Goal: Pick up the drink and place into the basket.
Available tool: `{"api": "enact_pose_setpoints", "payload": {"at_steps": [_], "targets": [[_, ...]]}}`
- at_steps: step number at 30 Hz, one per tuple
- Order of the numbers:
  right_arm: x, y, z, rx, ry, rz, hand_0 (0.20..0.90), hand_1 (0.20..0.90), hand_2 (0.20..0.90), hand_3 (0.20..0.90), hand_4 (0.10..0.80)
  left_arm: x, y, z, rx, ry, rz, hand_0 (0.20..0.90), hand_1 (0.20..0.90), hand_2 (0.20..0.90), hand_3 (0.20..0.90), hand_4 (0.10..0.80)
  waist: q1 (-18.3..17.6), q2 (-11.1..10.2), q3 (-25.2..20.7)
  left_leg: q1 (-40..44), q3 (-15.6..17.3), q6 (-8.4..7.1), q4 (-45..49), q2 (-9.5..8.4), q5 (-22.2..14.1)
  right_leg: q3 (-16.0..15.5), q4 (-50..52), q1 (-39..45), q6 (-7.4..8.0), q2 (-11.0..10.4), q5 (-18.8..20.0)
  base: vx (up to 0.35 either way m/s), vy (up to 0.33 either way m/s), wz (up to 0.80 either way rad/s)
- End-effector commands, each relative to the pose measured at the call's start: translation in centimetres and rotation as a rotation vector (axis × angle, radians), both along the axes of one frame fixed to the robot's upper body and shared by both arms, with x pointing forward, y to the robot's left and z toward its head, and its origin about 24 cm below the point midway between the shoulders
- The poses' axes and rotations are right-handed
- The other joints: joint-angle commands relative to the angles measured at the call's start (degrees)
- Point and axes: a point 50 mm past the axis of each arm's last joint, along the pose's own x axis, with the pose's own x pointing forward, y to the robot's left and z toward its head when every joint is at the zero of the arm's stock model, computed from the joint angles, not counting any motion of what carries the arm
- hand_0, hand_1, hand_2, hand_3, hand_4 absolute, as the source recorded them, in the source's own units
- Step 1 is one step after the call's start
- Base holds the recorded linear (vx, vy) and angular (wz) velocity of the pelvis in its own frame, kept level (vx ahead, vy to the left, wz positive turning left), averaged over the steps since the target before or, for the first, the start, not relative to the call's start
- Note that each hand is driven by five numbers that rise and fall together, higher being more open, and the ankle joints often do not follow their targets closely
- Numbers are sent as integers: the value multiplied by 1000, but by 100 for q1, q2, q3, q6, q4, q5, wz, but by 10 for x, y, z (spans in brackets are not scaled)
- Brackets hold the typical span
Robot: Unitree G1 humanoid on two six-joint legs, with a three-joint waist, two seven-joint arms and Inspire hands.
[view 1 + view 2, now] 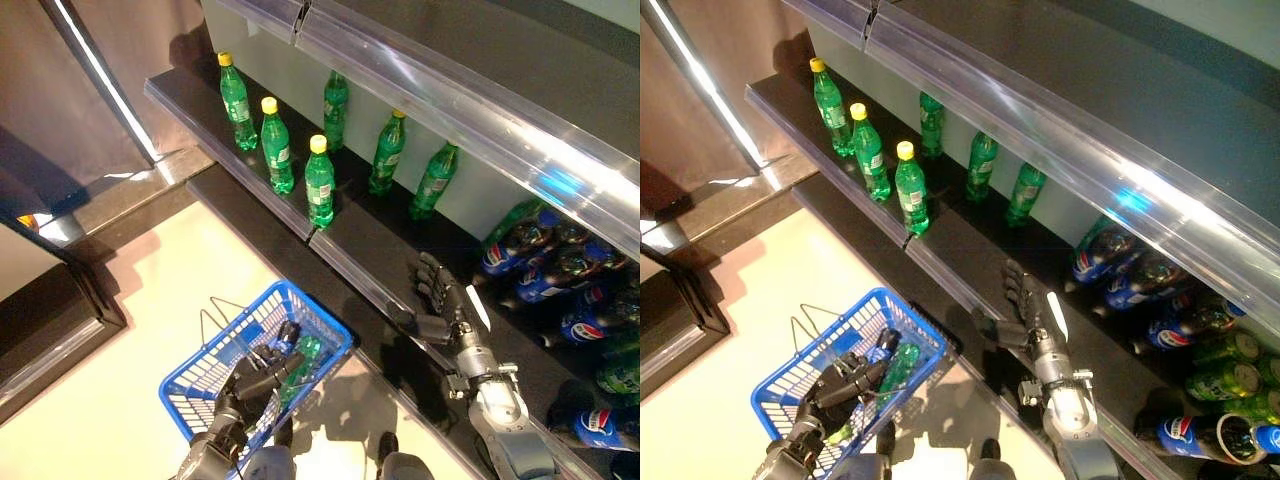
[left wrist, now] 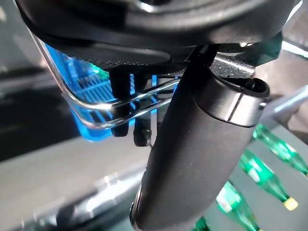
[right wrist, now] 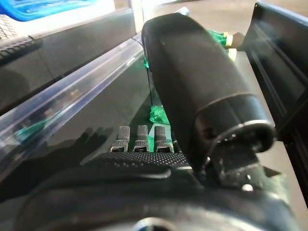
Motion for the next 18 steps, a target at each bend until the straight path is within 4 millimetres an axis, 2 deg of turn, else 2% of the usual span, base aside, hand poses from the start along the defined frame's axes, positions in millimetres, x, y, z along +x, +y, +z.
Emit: {"api": "enact_pose_setpoints", "payload": {"at_steps": [1, 7, 11, 18], "targets": [[-14, 11, -10, 75, -5, 124, 900, 900, 900, 900, 800, 50, 10, 84, 84, -614, 89, 300, 300, 300, 200, 100, 14, 248, -1171, 105, 46, -168, 210, 57, -286, 26, -106, -374, 68, 48, 788, -53, -14, -4], [-29, 16, -51, 90, 165, 144, 900, 900, 900, 900, 800, 43, 12, 48, 125, -449, 160, 300, 300, 300, 200, 100, -35, 213, -1211, 87, 95, -175, 190, 94, -280, -18, -163, -374, 32, 55, 800, -38, -13, -4], [-37, 18, -72, 174, 275, 95, 900, 900, 900, 900, 800, 42, 9, 37, 139, -399, 172, 300, 300, 300, 200, 100, -61, 206, -1204, 89, 91, -184, 125, 110, -251, -30, -194, -368, 16, 82, 803, 0, 0, 0], [-40, 20, -79, 192, 308, 86, 900, 900, 900, 900, 800, 43, 6, 32, 122, -371, 186, 300, 300, 300, 200, 100, -65, 177, -1171, 105, 111, -211, 101, 139, -247, -70, -218, -338, 18, 86, 804, 0, 0, 0]]}}
